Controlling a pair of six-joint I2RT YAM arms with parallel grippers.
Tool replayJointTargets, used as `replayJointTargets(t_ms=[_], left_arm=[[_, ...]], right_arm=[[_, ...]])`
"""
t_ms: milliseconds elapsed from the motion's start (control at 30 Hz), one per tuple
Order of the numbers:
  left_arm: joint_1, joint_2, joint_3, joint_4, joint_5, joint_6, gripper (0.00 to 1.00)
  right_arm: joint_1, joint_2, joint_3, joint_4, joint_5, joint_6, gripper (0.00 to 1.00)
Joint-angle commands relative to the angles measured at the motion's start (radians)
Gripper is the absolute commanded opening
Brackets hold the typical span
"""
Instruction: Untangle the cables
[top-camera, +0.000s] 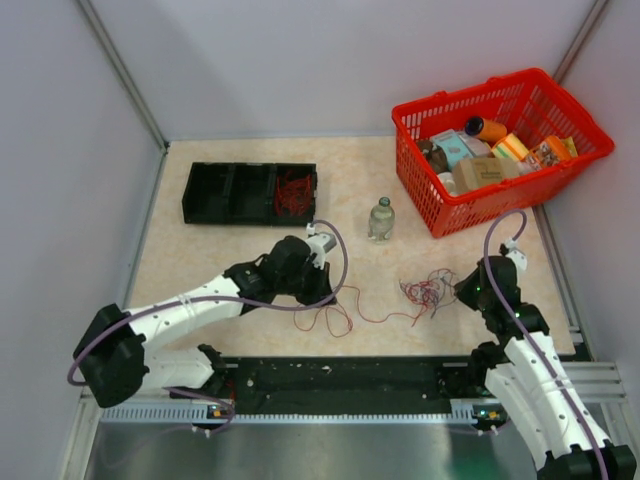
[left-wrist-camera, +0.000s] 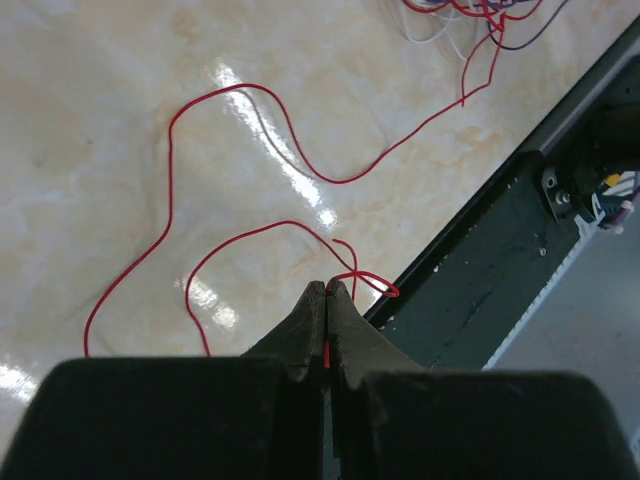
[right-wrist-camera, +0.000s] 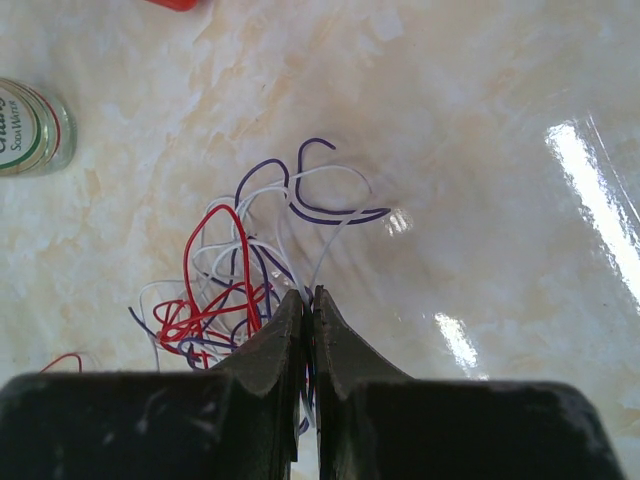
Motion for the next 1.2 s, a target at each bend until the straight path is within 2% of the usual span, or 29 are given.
replayJointTargets(t_ms=[0,67,167,300,467,567,733,1033,1167], left_arm=[[-0.007,0.061,0.041,0.144,0.141,0.024,0.01],[-0.014,0.104,0.067,0.141,0.138,0.013,0.09],[-0.098,0.171,0.122,0.158,0.085,0.027,0.2],[-0.195,0.275,0.205,0.202,0.014,0.068,0.21],[-0.207,0.452,0.34,0.179,-0.027,0.09,0.18],[-0.229,0.523,0.4,0.159,-0.033,0.117,0.2],[-0.258,0.59,0.452,0.15,-0.008,0.17,0.39],[-0.287,0.644,0.481,0.13,-0.066,0.17,0.4],[-0.31,0.693,0.57,0.022,-0.144,0.167,0.38]], right_arm=[[-0.012,0.003,0.02,0.055,-0.037,-0.025,0.01],[-0.013,0.003,0.017,0.055,-0.045,-0.022,0.01],[-0.012,0.002,0.012,0.066,-0.052,-0.019,0.01],[-0.012,0.006,0.015,0.074,-0.049,-0.021,0.01],[-0.013,-0.003,0.02,0.071,-0.051,-0.03,0.01],[-0.013,-0.006,0.015,0.071,-0.051,-0.032,0.01],[-0.012,-0.006,0.012,0.071,-0.049,-0.033,0.01],[-0.013,-0.007,0.012,0.071,-0.054,-0.041,0.01],[-0.012,-0.007,0.014,0.071,-0.065,-0.035,0.01]])
